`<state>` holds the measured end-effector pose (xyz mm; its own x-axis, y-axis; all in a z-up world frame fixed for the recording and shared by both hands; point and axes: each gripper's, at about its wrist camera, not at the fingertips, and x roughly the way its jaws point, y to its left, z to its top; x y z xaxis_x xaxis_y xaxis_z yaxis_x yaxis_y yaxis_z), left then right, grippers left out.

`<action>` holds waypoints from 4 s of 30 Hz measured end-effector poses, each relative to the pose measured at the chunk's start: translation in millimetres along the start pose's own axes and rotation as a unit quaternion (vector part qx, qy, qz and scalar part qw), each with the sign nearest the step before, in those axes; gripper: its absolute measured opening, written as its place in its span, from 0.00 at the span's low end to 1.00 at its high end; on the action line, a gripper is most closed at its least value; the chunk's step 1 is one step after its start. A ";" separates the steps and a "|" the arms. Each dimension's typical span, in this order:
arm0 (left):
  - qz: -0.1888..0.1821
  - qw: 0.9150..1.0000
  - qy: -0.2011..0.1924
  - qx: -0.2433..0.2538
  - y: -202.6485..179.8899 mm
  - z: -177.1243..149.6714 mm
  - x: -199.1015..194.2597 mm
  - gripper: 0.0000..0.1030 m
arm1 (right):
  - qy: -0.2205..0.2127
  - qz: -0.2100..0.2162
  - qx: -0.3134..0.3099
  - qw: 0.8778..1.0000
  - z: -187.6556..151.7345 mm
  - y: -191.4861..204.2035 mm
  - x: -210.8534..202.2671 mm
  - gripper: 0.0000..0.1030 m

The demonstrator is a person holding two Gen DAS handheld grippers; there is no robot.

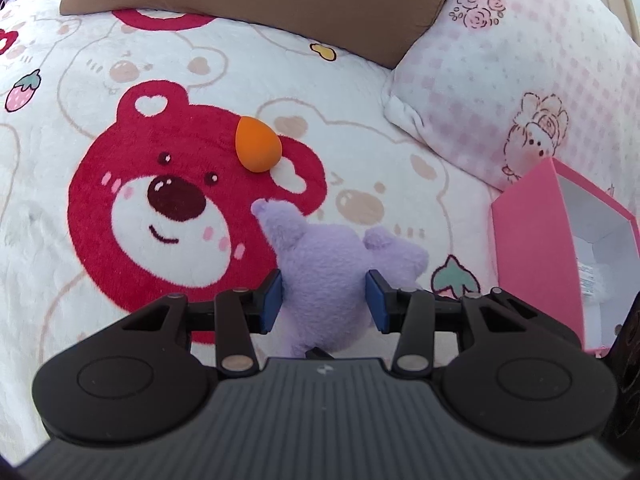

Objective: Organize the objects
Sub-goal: 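Lift the lilac plush with the left gripper and carry it over the pink box, then lower the lilac plush into the pink box with the left gripper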

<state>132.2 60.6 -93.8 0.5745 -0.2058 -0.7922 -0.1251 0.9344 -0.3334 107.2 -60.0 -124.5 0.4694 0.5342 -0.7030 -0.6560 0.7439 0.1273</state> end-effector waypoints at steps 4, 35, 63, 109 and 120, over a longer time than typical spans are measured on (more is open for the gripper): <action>-0.001 1.000 0.006 -0.004 -0.3 -3.9 -7.1 0.42 | 0.005 0.011 0.011 1.000 -0.4 4.1 -6.4 0.84; -0.069 0.996 0.053 0.032 -20.4 -38.2 -77.6 0.48 | 0.025 -0.018 0.033 0.999 -17.0 36.9 -78.0 0.84; -0.158 0.980 0.084 0.083 -75.5 -43.0 -111.9 0.50 | 0.037 -0.066 0.079 0.994 -11.5 21.8 -164.2 0.85; -0.223 0.936 0.109 0.249 -219.9 -21.4 -146.7 0.55 | -0.007 -0.170 0.107 0.980 -18.9 -24.9 -265.5 0.89; -0.228 0.935 0.082 0.260 -243.6 8.6 -137.9 0.55 | -0.039 -0.164 0.118 0.979 -0.9 -59.6 -272.6 0.83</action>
<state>90.4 -136.2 101.1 0.3359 -0.6195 -0.7095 0.5369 0.7449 -0.3961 17.9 -250.3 59.0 0.6811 0.2736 -0.6791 -0.3118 0.9476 0.0690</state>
